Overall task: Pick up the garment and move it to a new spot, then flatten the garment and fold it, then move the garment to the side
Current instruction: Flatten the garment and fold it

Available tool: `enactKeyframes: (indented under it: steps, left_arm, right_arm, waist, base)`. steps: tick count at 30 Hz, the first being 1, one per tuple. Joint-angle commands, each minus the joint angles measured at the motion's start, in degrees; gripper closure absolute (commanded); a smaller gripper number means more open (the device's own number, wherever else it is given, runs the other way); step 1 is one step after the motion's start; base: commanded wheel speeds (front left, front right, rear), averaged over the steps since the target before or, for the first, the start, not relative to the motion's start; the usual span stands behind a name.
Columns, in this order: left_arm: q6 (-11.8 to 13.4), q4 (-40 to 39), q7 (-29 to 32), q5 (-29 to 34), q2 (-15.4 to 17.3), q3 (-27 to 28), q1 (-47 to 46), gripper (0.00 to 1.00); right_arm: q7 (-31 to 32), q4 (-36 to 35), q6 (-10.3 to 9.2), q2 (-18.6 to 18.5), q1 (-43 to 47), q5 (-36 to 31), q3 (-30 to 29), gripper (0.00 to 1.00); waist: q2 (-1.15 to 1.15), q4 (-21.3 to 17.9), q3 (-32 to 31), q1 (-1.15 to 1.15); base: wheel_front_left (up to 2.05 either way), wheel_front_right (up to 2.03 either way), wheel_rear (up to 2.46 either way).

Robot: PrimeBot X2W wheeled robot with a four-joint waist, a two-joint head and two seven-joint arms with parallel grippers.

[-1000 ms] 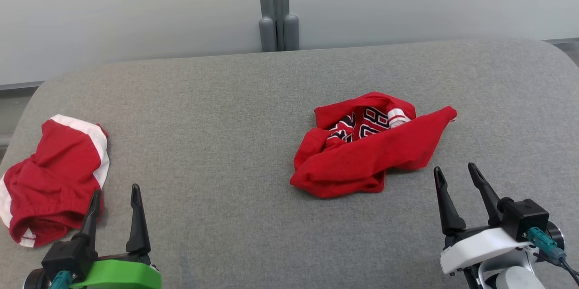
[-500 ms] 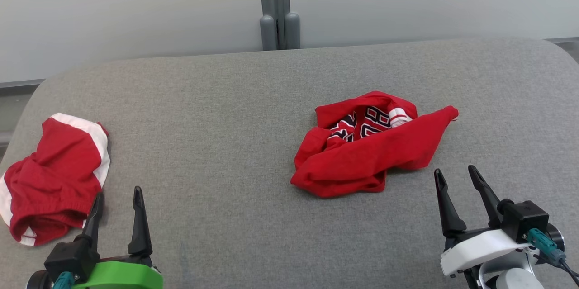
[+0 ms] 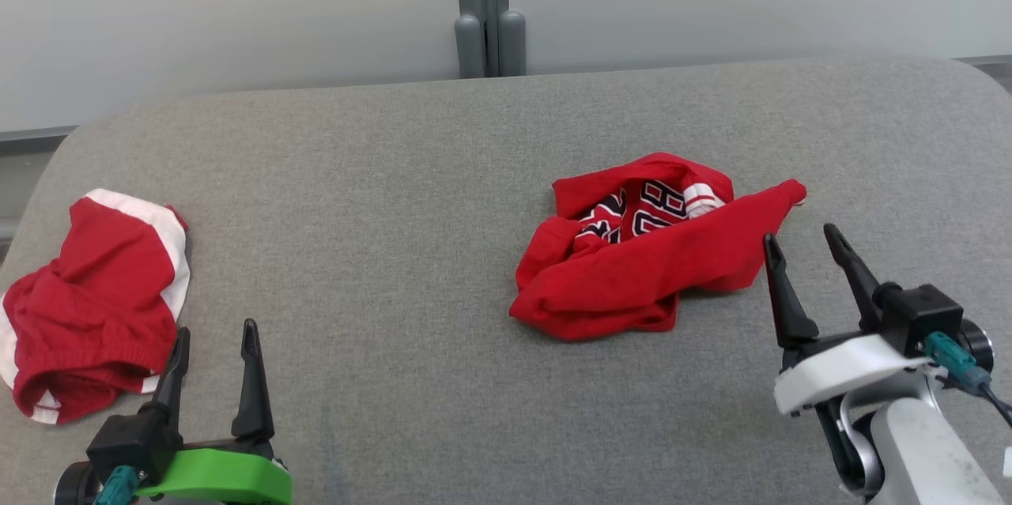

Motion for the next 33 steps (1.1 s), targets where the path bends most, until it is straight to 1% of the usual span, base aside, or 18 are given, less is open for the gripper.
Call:
enactKeyframes:
  steps: [1, 10, 12, 18, 22, 25, 30, 32, 33]
  left_arm:
    - [-0.18, 0.02, -0.03, 0.17, 0.02, -0.16, -1.28, 0.00]
    - [-0.39, 0.31, -0.03, 0.21, -0.18, -2.53, -4.51, 0.00]
    - [-0.45, 0.45, -0.03, 0.18, -0.23, -3.09, -5.26, 0.00]
    - [-0.52, 0.68, -0.03, -0.06, -0.29, -4.37, -6.91, 0.00]
    - [-0.60, 0.92, -0.03, -0.16, -0.32, -5.14, -8.08, 0.00]
    - [-0.55, 0.99, -0.03, -0.29, -0.31, -5.56, -8.92, 0.00]
    - [-0.40, 1.03, -0.03, -0.72, -0.32, -6.03, -9.50, 0.00]
    - [-0.11, 1.04, -0.03, -0.91, -0.32, -6.17, -9.38, 0.00]
    - [-0.05, 1.06, -0.03, -1.02, -0.32, -6.23, -9.28, 0.00]
  right_arm:
    - [-0.17, 0.92, 0.00, -0.81, -2.50, -0.58, 0.13, 0.00]
    - [-0.17, 12.23, 0.00, -6.51, -16.27, -0.57, -0.33, 0.00]
    - [-0.17, 16.07, 0.00, -7.69, -19.26, -0.09, -0.58, 0.00]
    - [-0.17, 26.87, 0.00, -9.51, -25.14, 1.25, -0.79, 0.00]
    - [-0.17, 33.36, 0.00, -9.59, -27.69, 2.84, -0.78, 0.00]
    - [-0.17, 37.34, 0.00, -9.13, -29.02, 5.03, -1.87, 0.00]
    - [-0.17, 42.46, 0.00, -7.86, -28.72, 7.75, -2.30, 0.00]
    - [-0.17, 44.47, 0.00, -6.33, -27.69, 9.64, -2.18, 0.00]
    - [-0.17, 45.10, 0.00, -5.82, -27.52, 10.54, -1.89, 0.16]
  waist:
    - [0.00, 0.30, 0.81, 0.00]
    - [0.00, 2.53, 5.79, 0.00]
    - [0.00, 3.22, 6.96, 0.00]
    - [0.00, 5.11, 9.46, 0.00]
    - [0.00, 6.26, 11.00, 0.00]
    - [0.00, 6.91, 11.96, 0.00]
    - [0.00, 7.50, 12.49, 0.00]
    - [0.00, 7.52, 12.39, 0.00]
    - [0.00, 7.48, 12.34, 0.00]
  base:
    - [0.00, 0.00, 0.00]
    - [0.00, 0.00, 0.00]
    - [0.00, 0.00, 0.00]
    - [0.00, 0.00, 0.00]
    - [0.00, 0.00, 0.00]
    - [0.00, 0.00, 0.00]
    - [0.00, 0.00, 0.00]
    - [0.00, 0.00, 0.00]
    - [0.00, 0.00, 0.00]
